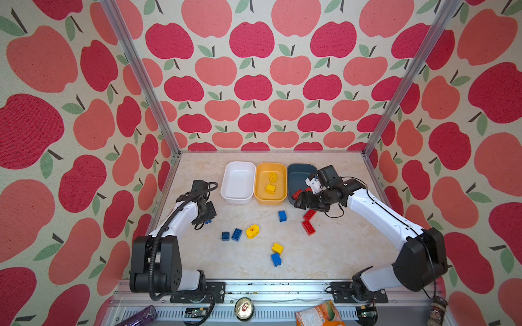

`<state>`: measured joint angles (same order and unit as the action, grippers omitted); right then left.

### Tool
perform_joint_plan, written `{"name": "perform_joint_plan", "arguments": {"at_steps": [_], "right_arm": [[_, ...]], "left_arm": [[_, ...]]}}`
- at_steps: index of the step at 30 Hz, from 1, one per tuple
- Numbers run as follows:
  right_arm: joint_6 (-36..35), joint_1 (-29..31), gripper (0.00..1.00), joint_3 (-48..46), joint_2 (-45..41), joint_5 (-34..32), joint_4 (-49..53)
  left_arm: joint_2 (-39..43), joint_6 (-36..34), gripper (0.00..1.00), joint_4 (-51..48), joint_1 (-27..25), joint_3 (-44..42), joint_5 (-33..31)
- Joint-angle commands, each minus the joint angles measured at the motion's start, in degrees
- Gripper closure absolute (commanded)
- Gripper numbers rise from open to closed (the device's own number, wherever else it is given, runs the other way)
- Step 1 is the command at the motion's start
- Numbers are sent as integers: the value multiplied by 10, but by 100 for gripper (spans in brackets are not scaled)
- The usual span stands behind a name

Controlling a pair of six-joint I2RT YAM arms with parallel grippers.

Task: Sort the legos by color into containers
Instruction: 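Carry the blue brick into the white container and open the left gripper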

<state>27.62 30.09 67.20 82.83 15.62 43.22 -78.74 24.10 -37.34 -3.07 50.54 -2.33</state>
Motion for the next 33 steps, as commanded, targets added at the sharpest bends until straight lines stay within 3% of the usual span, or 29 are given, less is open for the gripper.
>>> {"name": "perform_joint_plan", "arguments": {"at_steps": [1,7,15,33], "right_arm": [[18,-6,16,-18,-20,11,-16],[26,-6,15,-30,-29,12,-28],[35,-6,15,-41,-36,13,-44],[38,-6,15,-51,-38,11,-49]], "left_arm": [[32,-1,83,21,-26,35,-34],[35,-24,83,53,-73,93,-37],[-66,-49,83,112,-115,182,9],[-294,-56,78,139,-131,311,62]]}}
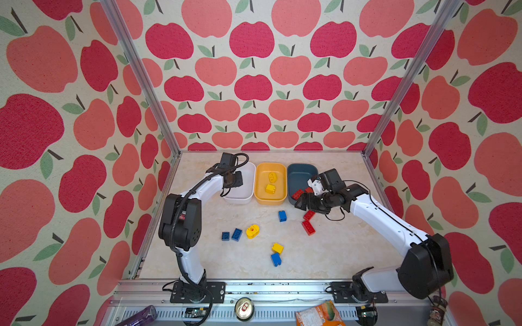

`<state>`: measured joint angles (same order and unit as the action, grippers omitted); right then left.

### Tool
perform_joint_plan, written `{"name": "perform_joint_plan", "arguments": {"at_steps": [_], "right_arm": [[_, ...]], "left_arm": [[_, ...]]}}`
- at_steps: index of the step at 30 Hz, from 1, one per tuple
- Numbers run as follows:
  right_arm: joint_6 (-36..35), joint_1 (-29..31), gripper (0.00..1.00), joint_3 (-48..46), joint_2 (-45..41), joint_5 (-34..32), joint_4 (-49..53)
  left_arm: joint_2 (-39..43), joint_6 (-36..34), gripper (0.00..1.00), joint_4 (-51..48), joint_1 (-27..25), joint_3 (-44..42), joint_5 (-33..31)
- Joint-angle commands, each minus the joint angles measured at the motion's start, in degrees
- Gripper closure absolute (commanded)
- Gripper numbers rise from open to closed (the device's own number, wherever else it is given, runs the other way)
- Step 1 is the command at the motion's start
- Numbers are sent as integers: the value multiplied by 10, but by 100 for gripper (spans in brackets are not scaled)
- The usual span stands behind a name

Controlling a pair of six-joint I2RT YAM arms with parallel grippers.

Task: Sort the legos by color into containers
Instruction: 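Carry the blue brick into the white container and open the left gripper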

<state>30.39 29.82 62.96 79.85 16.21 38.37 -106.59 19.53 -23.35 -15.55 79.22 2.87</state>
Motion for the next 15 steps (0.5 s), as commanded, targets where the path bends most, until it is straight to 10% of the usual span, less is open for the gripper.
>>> {"name": "perform_joint_plan", "arguments": {"at_steps": [1,15], "right_arm": [[10,-3,15,-7,-8,6,0],[10,-4,15,-2,-3,8,1]], "left_arm": [[-23,-10,77,-4,-6,29,10],[-23,-8,48,-3,-14,30,6]]}}
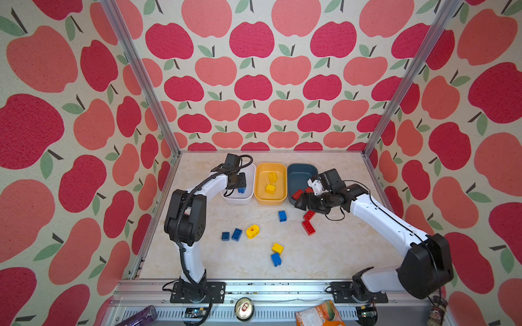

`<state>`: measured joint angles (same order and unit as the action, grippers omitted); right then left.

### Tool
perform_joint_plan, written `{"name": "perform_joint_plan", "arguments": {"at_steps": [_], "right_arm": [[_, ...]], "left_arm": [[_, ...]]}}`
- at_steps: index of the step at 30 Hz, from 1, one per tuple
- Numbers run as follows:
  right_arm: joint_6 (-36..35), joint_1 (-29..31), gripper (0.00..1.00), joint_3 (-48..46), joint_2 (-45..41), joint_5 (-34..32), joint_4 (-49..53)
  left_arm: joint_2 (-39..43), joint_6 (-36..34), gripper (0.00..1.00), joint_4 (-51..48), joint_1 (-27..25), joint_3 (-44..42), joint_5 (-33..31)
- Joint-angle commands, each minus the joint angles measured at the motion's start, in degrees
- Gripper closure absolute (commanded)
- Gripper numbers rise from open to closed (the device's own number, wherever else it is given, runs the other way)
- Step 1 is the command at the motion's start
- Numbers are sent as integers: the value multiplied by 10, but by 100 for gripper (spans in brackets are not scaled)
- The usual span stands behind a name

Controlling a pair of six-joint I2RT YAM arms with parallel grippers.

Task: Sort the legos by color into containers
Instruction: 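Move the left gripper back down over the dark blue bricks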

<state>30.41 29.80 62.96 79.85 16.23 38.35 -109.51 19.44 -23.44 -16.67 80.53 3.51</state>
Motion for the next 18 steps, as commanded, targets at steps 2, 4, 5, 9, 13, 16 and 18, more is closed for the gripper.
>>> {"name": "perform_joint_plan", "arguments": {"at_steps": [2,4,5,9,13,16,18], "right_arm": [[10,-4,15,-1,-4,8,3],[10,-4,15,-1,-5,8,4],[10,-4,15,-1,-4,8,3],[8,-4,15,-1,-6,8,6],[6,-4,15,-1,-6,7,8],[6,-4,15,-2,-6,8,9],[6,-4,15,-3,-7,9,9]], "left_arm": [[13,-6,46,-2,-5,15,-1],[21,-6,44,-2,-7,10,-3],[28,-6,43,-3,-9,7,-5],[62,-6,39,-6,-18,-14,-13],[117,-5,34,-22,-28,-52,-23],[168,4,30,-38,-35,-90,-28],[204,10,27,-47,-38,-119,-30]]}}
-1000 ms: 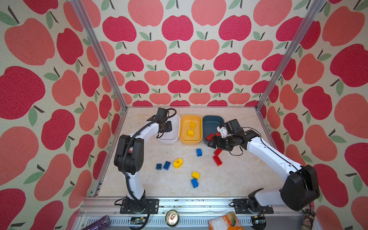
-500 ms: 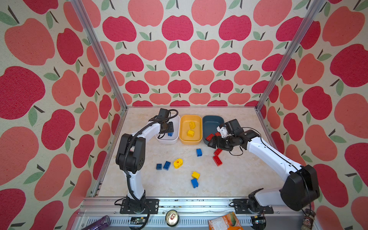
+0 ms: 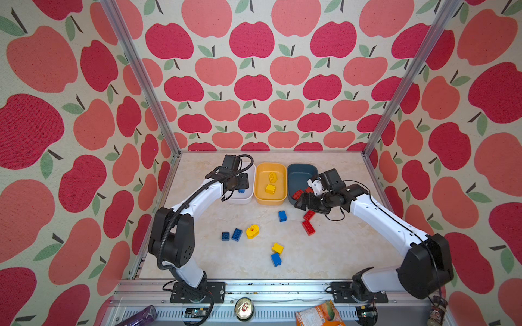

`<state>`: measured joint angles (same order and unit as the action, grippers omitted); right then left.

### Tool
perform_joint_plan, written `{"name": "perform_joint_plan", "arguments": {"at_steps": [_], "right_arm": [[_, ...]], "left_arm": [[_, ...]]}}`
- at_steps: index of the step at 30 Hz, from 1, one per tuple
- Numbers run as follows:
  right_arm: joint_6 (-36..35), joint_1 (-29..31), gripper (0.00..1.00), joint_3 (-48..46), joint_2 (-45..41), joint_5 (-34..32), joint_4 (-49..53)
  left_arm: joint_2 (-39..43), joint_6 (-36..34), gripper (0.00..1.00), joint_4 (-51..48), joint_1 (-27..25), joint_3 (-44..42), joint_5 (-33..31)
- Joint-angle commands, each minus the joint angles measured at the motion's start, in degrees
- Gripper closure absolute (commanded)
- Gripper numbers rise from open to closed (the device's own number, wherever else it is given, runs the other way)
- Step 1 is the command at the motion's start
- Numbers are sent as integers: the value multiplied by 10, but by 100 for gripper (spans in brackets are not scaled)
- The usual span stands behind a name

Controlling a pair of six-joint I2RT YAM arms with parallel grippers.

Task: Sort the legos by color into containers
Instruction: 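Move the left gripper back down over the dark blue bricks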

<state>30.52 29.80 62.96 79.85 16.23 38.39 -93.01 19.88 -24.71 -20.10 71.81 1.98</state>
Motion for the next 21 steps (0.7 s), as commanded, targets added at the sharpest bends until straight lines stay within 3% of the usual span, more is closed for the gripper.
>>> {"name": "perform_joint_plan", "arguments": {"at_steps": [1,9,21], "right_arm": [[5,-4,15,-3,-7,9,9],[3,-4,14,-9,-17,8,19],[2,-4,14,-22,-31,8,27]], "left_arm": [[59,8,26,-41,-6,-46,-16],[178,19,17,-124,-29,-134,-26],[251,127,17,-218,-75,-244,-21]]}}
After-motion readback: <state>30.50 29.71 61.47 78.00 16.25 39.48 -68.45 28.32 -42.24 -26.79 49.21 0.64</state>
